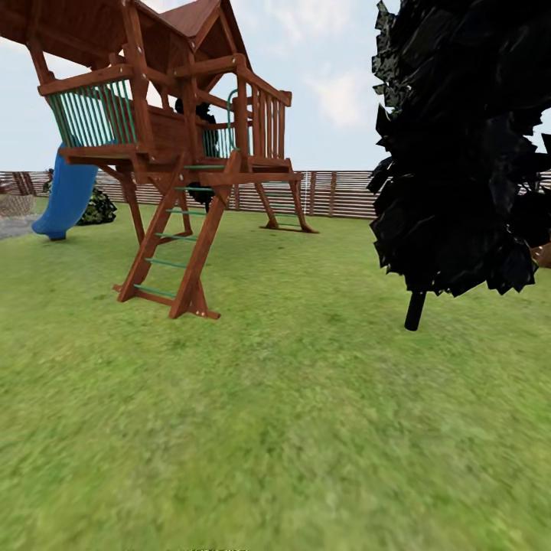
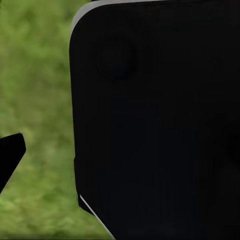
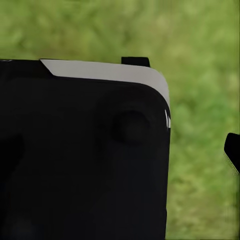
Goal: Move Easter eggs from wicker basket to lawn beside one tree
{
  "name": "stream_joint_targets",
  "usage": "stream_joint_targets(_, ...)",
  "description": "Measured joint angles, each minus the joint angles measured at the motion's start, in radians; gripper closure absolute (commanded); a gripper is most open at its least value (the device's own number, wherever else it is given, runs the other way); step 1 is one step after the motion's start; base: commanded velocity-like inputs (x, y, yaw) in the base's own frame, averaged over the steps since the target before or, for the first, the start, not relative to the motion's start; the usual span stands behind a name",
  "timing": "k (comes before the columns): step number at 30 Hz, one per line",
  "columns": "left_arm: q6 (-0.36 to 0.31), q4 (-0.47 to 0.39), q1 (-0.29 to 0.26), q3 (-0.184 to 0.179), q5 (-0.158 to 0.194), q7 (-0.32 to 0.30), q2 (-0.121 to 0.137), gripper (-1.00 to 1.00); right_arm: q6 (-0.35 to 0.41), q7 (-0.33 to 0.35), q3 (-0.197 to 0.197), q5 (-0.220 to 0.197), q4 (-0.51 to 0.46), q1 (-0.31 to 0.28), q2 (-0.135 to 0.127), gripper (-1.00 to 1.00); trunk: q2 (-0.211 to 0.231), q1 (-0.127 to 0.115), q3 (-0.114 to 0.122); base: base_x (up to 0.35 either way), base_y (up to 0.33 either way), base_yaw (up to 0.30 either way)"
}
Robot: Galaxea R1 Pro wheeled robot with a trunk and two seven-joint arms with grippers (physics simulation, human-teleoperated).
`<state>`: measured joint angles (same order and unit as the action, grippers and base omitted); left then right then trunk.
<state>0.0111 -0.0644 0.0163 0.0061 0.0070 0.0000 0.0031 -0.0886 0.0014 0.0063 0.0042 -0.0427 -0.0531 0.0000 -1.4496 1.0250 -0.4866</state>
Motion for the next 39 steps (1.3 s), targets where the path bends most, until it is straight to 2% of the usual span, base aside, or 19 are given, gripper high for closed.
stream_joint_targets(39, 0.0, -0.001, 0.0, -0.002, 0.0, 0.0, -0.001, -1.0, 0.0, 0.0, 0.001, 0.005, 0.002, 0.0, 0.005, -1.0, 0.0, 0.0, 0.0, 0.0, 0.0, 0.289)
